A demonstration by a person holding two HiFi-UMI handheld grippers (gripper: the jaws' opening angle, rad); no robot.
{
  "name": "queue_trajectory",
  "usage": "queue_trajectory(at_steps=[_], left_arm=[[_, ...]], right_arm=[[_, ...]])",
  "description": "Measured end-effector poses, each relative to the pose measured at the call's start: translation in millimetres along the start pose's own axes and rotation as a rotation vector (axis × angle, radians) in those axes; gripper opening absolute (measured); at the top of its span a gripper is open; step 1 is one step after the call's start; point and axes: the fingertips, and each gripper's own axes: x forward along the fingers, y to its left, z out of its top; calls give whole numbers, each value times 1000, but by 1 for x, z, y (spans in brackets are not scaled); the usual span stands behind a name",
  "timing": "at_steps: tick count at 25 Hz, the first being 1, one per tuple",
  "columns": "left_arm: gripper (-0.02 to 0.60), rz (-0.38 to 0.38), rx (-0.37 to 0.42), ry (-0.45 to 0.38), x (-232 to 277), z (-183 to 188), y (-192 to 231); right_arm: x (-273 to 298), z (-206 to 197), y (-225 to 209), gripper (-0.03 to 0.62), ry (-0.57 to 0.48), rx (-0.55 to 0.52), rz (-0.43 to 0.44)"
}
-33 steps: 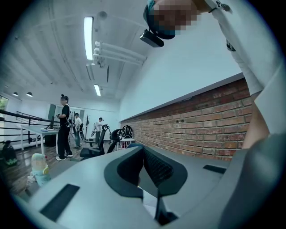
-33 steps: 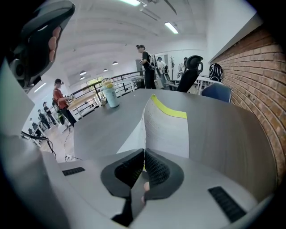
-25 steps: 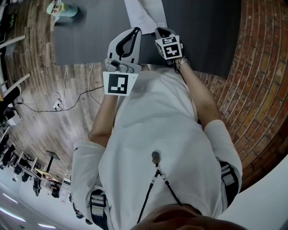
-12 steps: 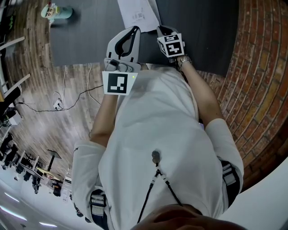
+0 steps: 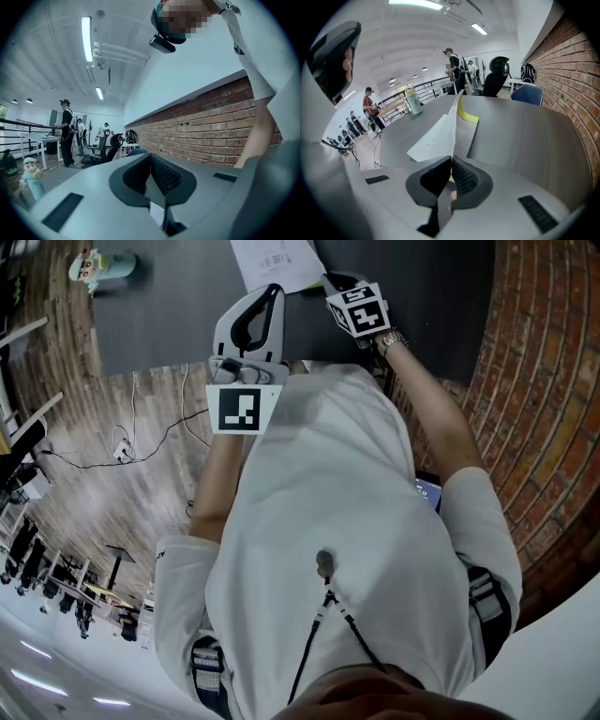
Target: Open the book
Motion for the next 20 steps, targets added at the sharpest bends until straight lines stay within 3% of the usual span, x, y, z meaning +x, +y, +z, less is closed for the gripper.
queue_trajectory(at_steps=[20], left_arm=[[23,-2,4,15,24,-3,-16]], right_arm=[[-12,9,-35,38,-8,22,50]])
